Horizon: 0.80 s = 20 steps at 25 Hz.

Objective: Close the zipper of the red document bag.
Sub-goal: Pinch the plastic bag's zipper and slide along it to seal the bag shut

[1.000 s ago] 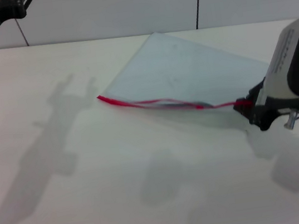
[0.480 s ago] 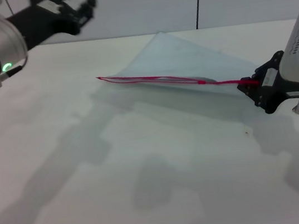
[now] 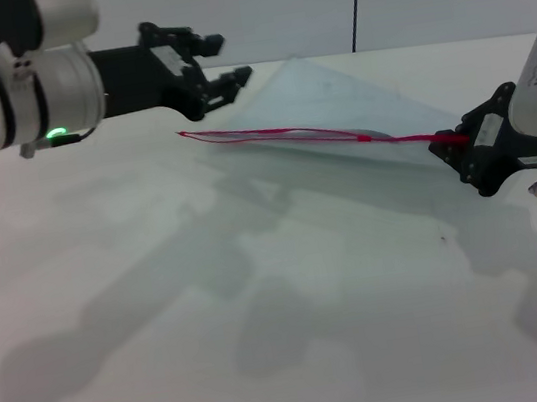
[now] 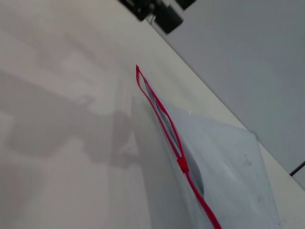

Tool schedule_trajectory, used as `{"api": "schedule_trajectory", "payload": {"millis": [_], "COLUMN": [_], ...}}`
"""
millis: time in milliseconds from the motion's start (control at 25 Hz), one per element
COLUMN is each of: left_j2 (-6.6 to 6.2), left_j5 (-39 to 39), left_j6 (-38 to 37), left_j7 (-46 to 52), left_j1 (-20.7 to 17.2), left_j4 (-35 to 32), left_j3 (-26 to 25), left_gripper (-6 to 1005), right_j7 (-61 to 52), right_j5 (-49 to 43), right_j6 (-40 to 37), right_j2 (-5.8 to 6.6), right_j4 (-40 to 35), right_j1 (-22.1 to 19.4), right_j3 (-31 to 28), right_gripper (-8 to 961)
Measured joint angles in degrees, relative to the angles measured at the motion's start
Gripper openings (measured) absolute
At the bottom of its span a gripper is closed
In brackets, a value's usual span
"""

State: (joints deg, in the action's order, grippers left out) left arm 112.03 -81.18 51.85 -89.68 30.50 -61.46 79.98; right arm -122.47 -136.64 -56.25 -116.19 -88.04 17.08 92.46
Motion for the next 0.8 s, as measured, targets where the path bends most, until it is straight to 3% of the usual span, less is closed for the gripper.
{"api": "schedule_trajectory", "payload": {"millis": [360, 800], "left_j2": [0.06, 2.12], "left_j5": [7.16, 14.85], "left_j6": [7.30, 10.55], "left_j7": [1.93, 1.43], "left_j1": [3.81, 5.90], "left_j4": [-0.76, -2.55], "left_j3": [0.00, 0.97], "left_gripper": [495, 497], "right_j7": [0.21, -0.12], "right_j5": [2.63, 2.70], "right_j6": [-1.51, -3.38], "right_j2": [0.05, -0.02], "right_j4": [-2.34, -4.61], "right_j1": [0.25, 0.29], "right_j3": [0.96, 1.32], "right_gripper": [46, 46]}}
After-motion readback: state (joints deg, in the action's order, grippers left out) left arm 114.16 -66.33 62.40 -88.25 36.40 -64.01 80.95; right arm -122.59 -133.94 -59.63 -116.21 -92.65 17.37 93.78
